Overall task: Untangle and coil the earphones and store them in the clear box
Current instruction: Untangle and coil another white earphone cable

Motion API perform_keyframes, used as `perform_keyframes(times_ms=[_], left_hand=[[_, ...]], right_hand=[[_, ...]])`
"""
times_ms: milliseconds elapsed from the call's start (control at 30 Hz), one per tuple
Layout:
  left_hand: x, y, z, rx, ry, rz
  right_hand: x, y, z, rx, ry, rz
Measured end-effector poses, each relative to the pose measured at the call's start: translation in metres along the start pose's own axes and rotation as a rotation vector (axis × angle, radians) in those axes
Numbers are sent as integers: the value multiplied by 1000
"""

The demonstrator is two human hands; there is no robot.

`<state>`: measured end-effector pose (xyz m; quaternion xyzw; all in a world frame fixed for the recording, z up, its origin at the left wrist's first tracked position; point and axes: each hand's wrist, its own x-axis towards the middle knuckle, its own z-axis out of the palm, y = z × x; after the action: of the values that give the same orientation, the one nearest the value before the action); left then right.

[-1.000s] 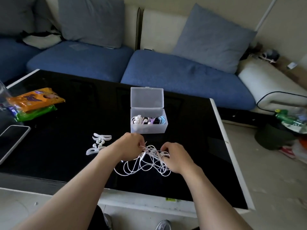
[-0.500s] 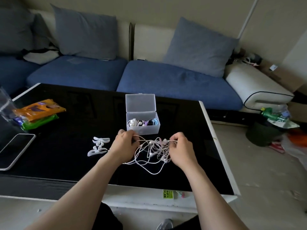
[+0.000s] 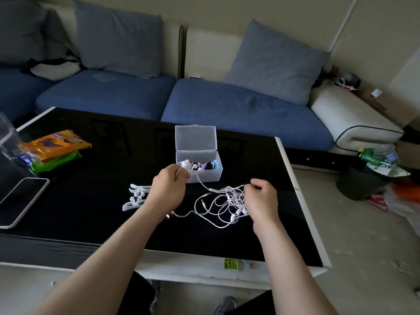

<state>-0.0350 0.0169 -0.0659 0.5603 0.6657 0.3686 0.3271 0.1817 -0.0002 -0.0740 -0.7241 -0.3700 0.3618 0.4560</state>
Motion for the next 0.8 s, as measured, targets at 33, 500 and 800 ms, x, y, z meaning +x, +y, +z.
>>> perform_keyframes(times_ms=[33,500,800], left_hand=[[-1,4,0,-42,-6,-3],[-31,23,-22,-337,-278,294],[-31,28,-17,-536,-73,186]], right_hand=[[-2,1,1,-162,-2,-88],[-33,-11,32,-661,-389,-403],[2,-5,19,-682,-286,-371]])
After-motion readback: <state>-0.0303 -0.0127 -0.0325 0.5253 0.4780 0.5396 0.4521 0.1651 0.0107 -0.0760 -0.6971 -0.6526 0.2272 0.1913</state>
